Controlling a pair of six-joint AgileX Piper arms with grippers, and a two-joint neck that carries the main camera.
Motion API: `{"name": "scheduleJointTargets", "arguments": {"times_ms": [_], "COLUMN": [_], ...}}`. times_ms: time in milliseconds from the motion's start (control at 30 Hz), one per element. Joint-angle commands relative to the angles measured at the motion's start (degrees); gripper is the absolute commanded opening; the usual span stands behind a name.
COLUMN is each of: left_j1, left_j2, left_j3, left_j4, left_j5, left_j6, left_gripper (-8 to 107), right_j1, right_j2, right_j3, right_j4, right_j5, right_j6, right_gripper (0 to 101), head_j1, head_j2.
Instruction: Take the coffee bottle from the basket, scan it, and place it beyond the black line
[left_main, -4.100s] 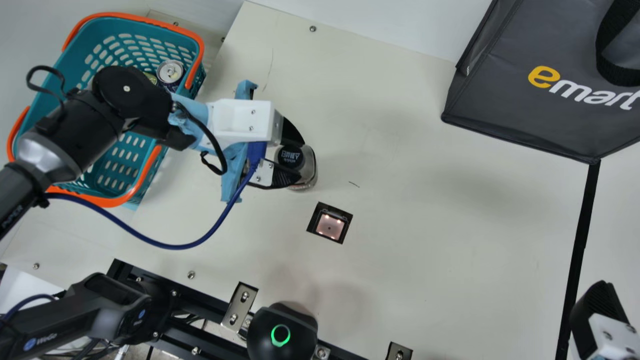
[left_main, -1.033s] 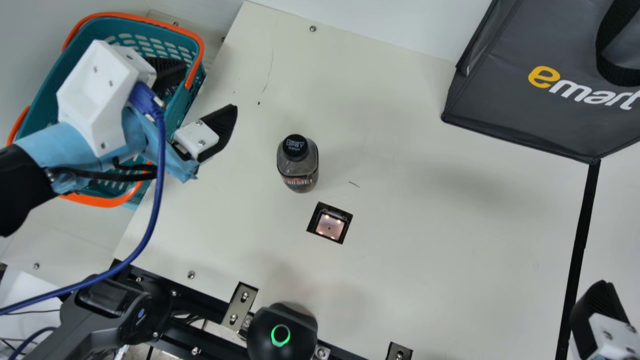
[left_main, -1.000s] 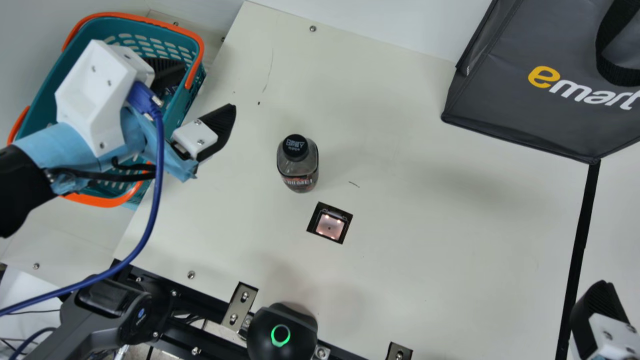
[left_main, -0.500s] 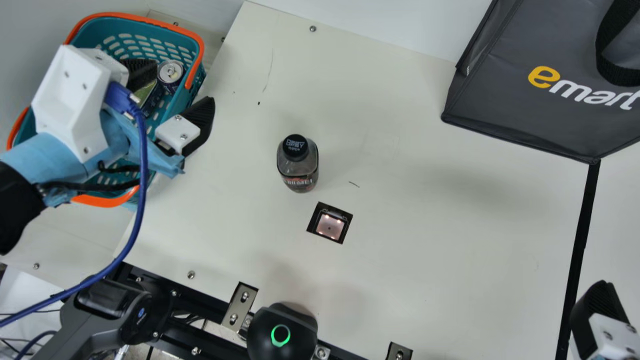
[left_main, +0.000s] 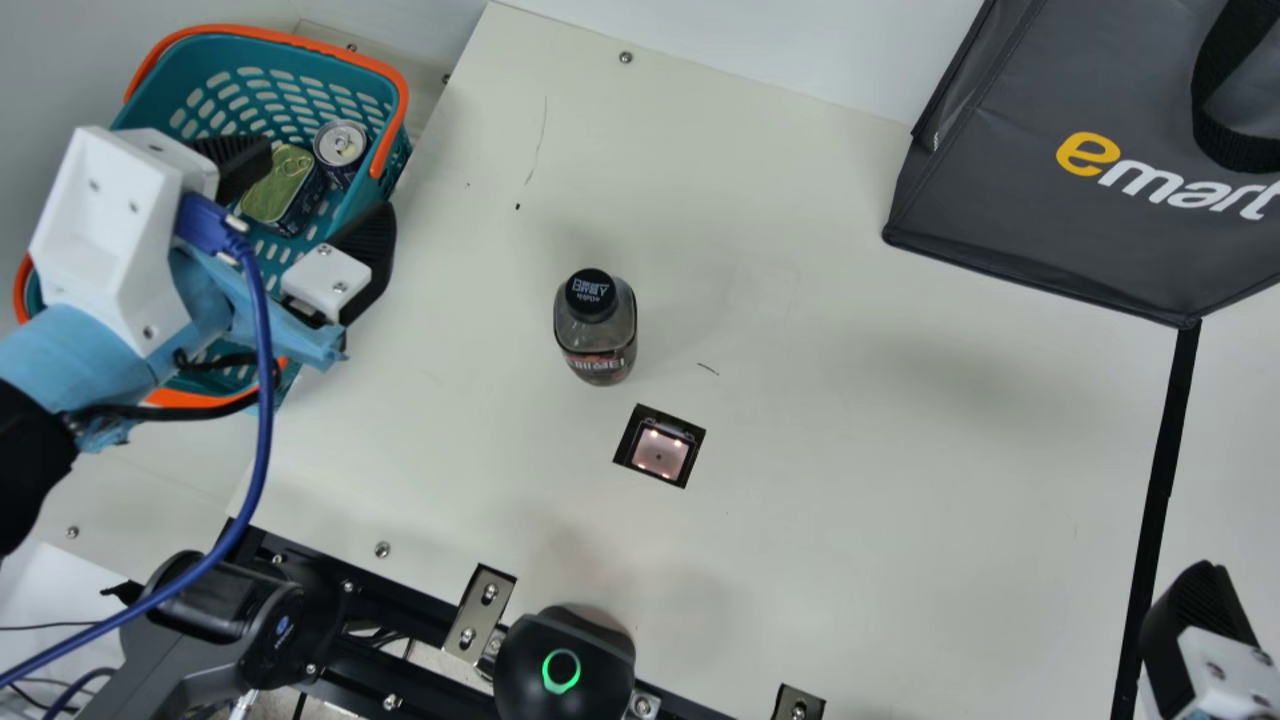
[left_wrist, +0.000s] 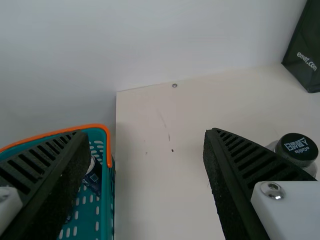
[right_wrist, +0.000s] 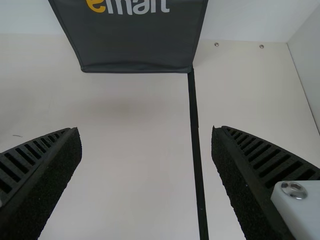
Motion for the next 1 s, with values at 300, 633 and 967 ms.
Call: {"name": "scheduleJointTargets", "arguments": {"times_ms": [300, 633, 967], "left_j1": [-1.2, -1.1, -1.1], "left_j2": [-0.9, -0.9, -0.9], "left_j3": [0.5, 0.4, 0.4], "left_j4": [3.4, 3.3, 3.3], "left_j5": [0.4, 0.3, 0.3], "left_j6": [-4.3, -4.2, -4.2], "left_gripper": [90, 90, 90], "right_j1": [0.0, 0.0, 0.0], "right_j2": [0.0, 0.0, 0.0], "right_j3": [0.0, 0.0, 0.0], "right_j4": [0.0, 0.0, 0.0], "right_j5": [0.0, 0.0, 0.0], "right_j6": [0.0, 0.0, 0.0], "right_gripper": [91, 91, 91], "head_j1": [-1.6, -1.6, -1.6], "head_j2": [0.1, 0.1, 0.1]}}
